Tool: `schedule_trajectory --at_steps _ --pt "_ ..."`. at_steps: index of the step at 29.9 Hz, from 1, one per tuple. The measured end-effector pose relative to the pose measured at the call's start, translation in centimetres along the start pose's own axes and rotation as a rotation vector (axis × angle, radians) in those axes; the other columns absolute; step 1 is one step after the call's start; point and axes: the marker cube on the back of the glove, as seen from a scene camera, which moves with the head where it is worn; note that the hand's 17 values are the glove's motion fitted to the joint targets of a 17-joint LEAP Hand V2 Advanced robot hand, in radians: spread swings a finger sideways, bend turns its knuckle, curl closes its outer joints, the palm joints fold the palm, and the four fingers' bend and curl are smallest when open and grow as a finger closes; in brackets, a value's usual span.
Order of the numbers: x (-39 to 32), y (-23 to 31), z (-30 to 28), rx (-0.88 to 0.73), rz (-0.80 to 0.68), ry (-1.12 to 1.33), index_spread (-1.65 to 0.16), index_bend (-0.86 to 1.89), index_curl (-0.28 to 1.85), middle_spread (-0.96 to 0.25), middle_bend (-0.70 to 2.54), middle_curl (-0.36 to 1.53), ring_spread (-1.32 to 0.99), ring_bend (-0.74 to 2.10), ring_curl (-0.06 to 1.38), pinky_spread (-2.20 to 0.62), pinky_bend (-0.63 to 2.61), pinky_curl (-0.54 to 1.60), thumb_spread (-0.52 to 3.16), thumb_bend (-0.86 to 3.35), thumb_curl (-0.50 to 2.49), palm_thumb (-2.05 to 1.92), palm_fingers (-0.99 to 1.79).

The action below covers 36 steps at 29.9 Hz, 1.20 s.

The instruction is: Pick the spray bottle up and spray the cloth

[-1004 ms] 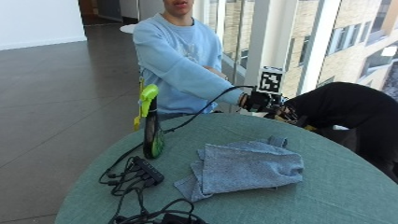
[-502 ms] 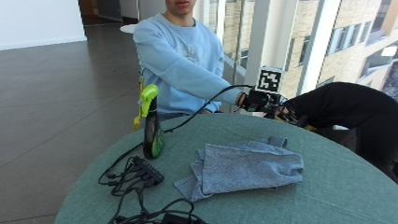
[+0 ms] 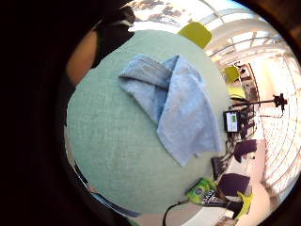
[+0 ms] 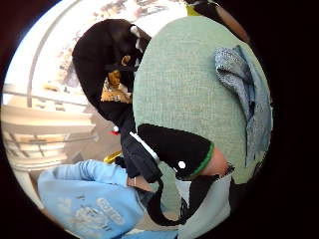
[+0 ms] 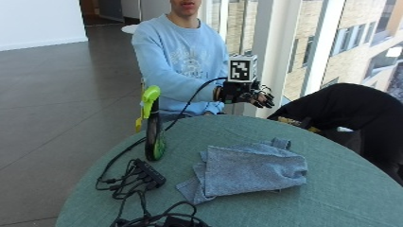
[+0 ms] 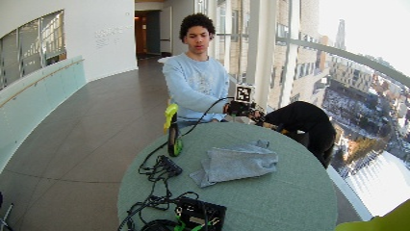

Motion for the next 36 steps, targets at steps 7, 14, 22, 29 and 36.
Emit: schedule_trajectory --at_steps 7,14,22,29,36 --pt "1.0 10.4 -2.5 0.123 0.088 -0.076 -0.42 0.15 0.25 -0.07 0.33 0.34 -0.02 0.28 0.25 0.21 0.23 0.29 1.03 -0.03 0.21 0.29 0.46" --pt "2.6 19.6 -3.0 0.201 0.232 -0.148 -0.42 0.16 0.26 -0.07 0.31 0.34 -0.02 0.25 0.26 0.21 0.22 0.3 1.01 -0.03 0.23 0.29 0.48" --pt "5.9 26.8 -3.5 0.42 0.488 -0.401 -0.42 0.16 0.28 -0.07 0.25 0.34 -0.02 0.25 0.27 0.22 0.22 0.32 0.99 -0.02 0.24 0.29 0.48" --pt "8.5 31.3 -3.0 0.573 0.674 -0.647 -0.41 0.14 0.27 -0.06 0.24 0.35 -0.01 0.26 0.28 0.22 0.23 0.33 0.98 -0.02 0.26 0.32 0.5" --pt "14.0 34.3 -0.9 0.592 0.704 -0.806 -0.4 0.13 0.26 -0.06 0.23 0.36 -0.01 0.27 0.29 0.22 0.24 0.34 0.98 -0.02 0.27 0.36 0.5"
